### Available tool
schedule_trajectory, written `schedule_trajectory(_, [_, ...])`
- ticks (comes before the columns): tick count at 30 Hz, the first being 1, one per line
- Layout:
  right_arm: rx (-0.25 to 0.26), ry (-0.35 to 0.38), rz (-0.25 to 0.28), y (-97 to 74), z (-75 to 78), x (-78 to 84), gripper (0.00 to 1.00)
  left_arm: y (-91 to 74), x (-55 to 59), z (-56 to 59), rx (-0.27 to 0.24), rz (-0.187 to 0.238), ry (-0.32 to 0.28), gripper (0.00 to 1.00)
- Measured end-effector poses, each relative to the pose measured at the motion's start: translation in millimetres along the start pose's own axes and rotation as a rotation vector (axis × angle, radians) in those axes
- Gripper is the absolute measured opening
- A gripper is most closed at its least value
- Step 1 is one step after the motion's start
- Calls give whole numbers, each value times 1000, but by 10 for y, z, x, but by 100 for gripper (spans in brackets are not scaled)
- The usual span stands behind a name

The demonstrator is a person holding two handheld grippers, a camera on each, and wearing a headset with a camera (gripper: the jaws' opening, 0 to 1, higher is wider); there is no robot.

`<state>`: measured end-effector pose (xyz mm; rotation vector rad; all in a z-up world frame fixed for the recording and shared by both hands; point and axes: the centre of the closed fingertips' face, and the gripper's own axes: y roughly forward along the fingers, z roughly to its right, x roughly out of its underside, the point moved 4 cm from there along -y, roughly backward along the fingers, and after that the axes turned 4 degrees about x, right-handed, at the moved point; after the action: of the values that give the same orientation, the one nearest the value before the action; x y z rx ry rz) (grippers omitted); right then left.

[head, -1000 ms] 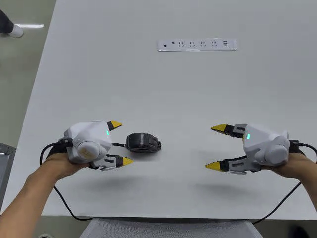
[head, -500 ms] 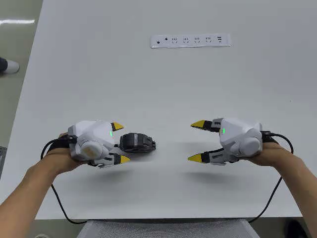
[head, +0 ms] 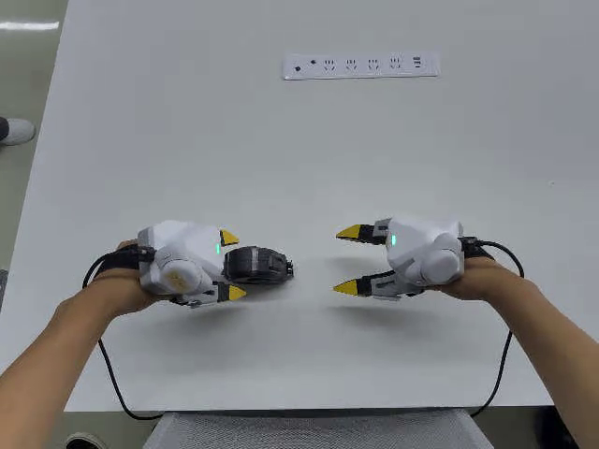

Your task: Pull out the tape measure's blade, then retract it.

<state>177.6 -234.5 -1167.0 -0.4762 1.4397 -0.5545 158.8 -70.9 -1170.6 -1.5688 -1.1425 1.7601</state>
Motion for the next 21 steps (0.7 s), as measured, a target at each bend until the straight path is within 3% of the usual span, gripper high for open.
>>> schedule_trajectory(13, [-46,-7,12,320,-49,-13,39,98,-9,-30,19,-5,48,34])
schedule_trajectory(21, [-57,-8,7,480,-67,29,36,129,-12,-42,20,0,47,32])
